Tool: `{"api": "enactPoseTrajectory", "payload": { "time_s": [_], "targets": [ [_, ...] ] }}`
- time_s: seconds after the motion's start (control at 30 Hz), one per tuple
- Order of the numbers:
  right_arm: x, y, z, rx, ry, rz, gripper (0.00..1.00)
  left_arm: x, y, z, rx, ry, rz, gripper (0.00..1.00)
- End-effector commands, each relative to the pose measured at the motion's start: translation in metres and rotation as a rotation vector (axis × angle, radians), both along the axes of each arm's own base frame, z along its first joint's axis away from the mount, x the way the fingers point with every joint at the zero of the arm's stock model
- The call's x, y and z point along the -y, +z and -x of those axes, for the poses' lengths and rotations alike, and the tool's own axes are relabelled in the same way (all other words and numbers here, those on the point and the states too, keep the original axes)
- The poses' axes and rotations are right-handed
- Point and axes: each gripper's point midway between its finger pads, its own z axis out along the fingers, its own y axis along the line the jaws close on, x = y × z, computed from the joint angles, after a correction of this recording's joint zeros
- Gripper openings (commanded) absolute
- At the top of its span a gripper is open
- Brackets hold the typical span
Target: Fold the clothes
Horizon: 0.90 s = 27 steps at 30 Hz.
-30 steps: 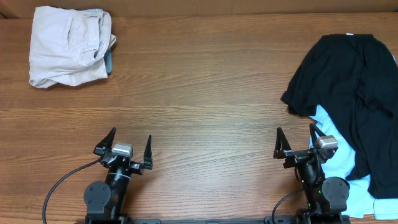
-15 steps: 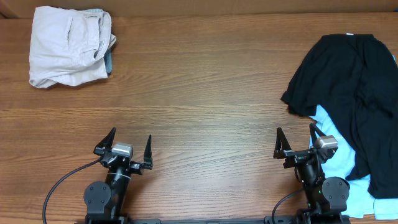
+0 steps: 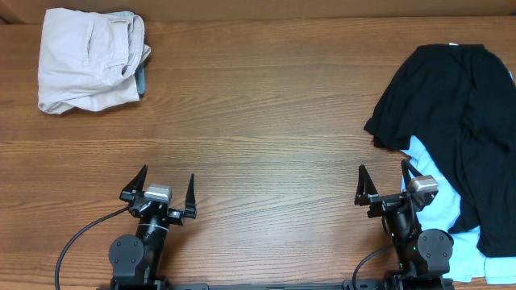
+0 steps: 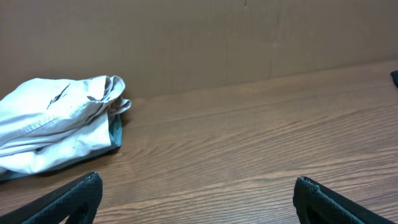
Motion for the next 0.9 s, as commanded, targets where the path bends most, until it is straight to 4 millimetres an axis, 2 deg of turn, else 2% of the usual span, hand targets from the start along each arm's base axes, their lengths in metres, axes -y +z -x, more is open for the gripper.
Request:
{"api": "enactPoseTrajectory", "payload": {
  "time_s": [0.0, 0.17, 0.4, 0.6, 0.73, 0.87],
  "targets": [
    [0.000, -0.001, 0.000, 0.006, -0.004, -0.004, 1.00, -0.004, 0.001, 0.000, 0.011, 0.018, -0.020, 1.00],
    [0.000, 0.000, 0.000, 0.009, -0.004, -0.004, 1.00, -0.003, 0.000, 0.000, 0.007, 0.013, -0.004, 1.00],
    [0.000, 0.033, 0.002, 0.147, -0.004, -0.010, 1.00, -0.009, -0.001, -0.001, 0.004, 0.047, -0.011, 1.00],
    [0.000, 0.035, 0.002, 0.154, -0.004, -0.011, 1.00, 0.001, 0.001, 0.001, 0.001, -0.012, -0.006, 1.00],
    [0.000, 0.041, 0.003, 0.167, -0.004, -0.011, 1.00, 0.002, 0.007, 0.004, -0.004, -0.018, -0.006, 1.00],
    [-0.001, 0.056, 0.007, 0.194, 0.006, -0.011, 1.00, 0.002, 0.023, 0.007, 0.015, -0.018, -0.006, 1.00]
  ]
}}
